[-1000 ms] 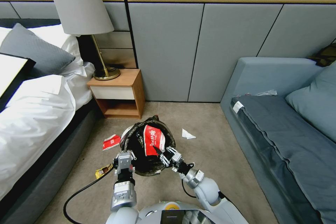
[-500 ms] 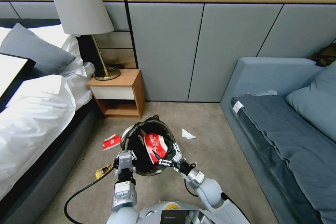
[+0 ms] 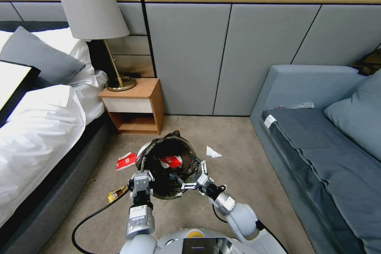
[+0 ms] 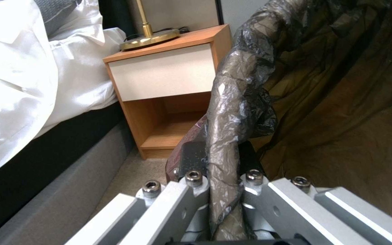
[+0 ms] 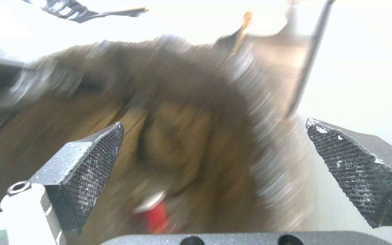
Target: Pick up the trash bin, then pick up the garbage from the floor and place it into the trash bin.
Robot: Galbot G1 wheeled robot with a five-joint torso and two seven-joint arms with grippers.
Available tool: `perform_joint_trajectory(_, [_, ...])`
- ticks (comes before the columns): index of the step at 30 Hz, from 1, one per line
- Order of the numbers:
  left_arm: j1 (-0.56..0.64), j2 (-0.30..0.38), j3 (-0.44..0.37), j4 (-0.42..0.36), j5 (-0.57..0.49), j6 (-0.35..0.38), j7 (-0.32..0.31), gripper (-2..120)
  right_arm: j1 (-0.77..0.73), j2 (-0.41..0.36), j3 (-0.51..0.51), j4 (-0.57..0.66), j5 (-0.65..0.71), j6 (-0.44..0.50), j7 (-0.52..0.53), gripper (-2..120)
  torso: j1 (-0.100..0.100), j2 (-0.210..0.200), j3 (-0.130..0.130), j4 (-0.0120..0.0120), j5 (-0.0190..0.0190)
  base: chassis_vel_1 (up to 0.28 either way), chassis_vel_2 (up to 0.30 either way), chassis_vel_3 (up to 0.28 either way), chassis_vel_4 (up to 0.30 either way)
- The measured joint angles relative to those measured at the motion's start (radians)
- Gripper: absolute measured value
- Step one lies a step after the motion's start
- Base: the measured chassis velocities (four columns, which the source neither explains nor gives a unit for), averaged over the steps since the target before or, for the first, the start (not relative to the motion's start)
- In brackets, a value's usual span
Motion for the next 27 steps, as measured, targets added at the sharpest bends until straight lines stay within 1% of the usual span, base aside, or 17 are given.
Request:
perform_joint_trajectory(1, [0.001,0.001,-0.005,-0.002,-0.002,0.000,0.000,0,-0.011,0.010,0.010,0.022,-0.006,0.000,0.052,100,0.000,0.000,0.000,-0.0001,-0.0002,0.000,0.000,0.000,0.000])
perform_joint_trajectory(2, [0.001,0.001,-0.009,-0.004,-0.004,0.000,-0.001,0,-0.027,0.030,0.017,0.052,-0.014,0.000,0.144,100,0.000,0.000,0.000,-0.0002,-0.0002,0.000,0.000,0.000,0.000])
perform_joint_trajectory(3, [0.001,0.001,-0.009,-0.004,-0.004,0.000,-0.001,0,-0.027,0.030,0.017,0.052,-0.014,0.000,0.144,100,0.000,0.000,0.000,-0.0002,-0.0002,0.000,0.000,0.000,0.000])
perform_joint_trajectory(4, [0.001,0.001,-0.012,-0.005,-0.005,0.000,-0.002,0,-0.037,0.043,0.021,0.067,-0.017,0.000,0.200,100,0.000,0.000,0.000,0.0002,-0.0001,0.000,0.000,0.000,0.000])
perform_joint_trajectory(5, [0.001,0.001,-0.015,-0.007,-0.006,0.000,-0.003,0,-0.058,0.061,0.033,0.086,-0.020,0.002,0.265,100,0.000,0.000,0.000,0.0001,-0.0003,0.000,0.000,0.000,0.000])
perform_joint_trajectory(6, [0.001,0.001,-0.017,-0.008,-0.007,0.000,-0.004,0,-0.074,0.073,0.042,0.096,-0.022,0.006,0.293,100,0.000,0.000,0.000,0.0002,-0.0001,0.000,0.000,0.000,0.000])
perform_joint_trajectory(7, [0.001,0.001,-0.017,-0.008,-0.007,0.000,-0.004,0,-0.074,0.073,0.042,0.096,-0.022,0.006,0.293,100,0.000,0.000,0.000,0.0002,-0.0001,0.000,0.000,0.000,0.000])
perform_joint_trajectory(10, [0.001,0.001,-0.022,-0.019,-0.011,0.001,-0.005,0,-0.165,0.117,0.104,0.129,-0.036,0.048,0.400,100,0.000,0.000,0.000,-0.0003,-0.0001,0.000,0.000,0.000,0.000])
perform_joint_trajectory(11, [0.001,0.001,-0.022,-0.019,-0.011,0.001,-0.005,0,-0.165,0.117,0.104,0.129,-0.036,0.048,0.400,100,0.000,0.000,0.000,-0.0003,-0.0001,0.000,0.000,0.000,0.000])
perform_joint_trajectory(14, [0.002,0.001,-0.023,-0.025,-0.013,0.002,-0.006,0,-0.218,0.139,0.156,0.131,-0.080,0.111,0.444,100,0.000,0.000,0.000,-0.0001,-0.0001,0.000,0.000,0.000,0.000])
perform_joint_trajectory(18, [0.002,-0.001,-0.026,-0.032,-0.015,0.004,-0.006,0,-0.236,0.140,0.170,0.130,-0.079,0.122,0.445,100,0.000,0.000,0.000,-0.0001,-0.0001,0.000,0.000,0.000,0.000])
perform_joint_trajectory(24, [0.004,-0.005,-0.031,-0.037,-0.017,0.004,-0.006,0,-0.215,0.142,0.175,0.114,-0.060,0.116,0.438,100,0.000,0.000,0.000,0.0000,-0.0001,0.000,0.000,0.000,0.000])
perform_joint_trajectory(27, [0.004,-0.009,-0.031,-0.039,-0.017,0.004,-0.007,0,-0.172,0.141,0.174,0.101,-0.003,0.065,0.432,100,0.000,0.000,0.000,0.0000,-0.0001,0.000,0.000,0.000,0.000])
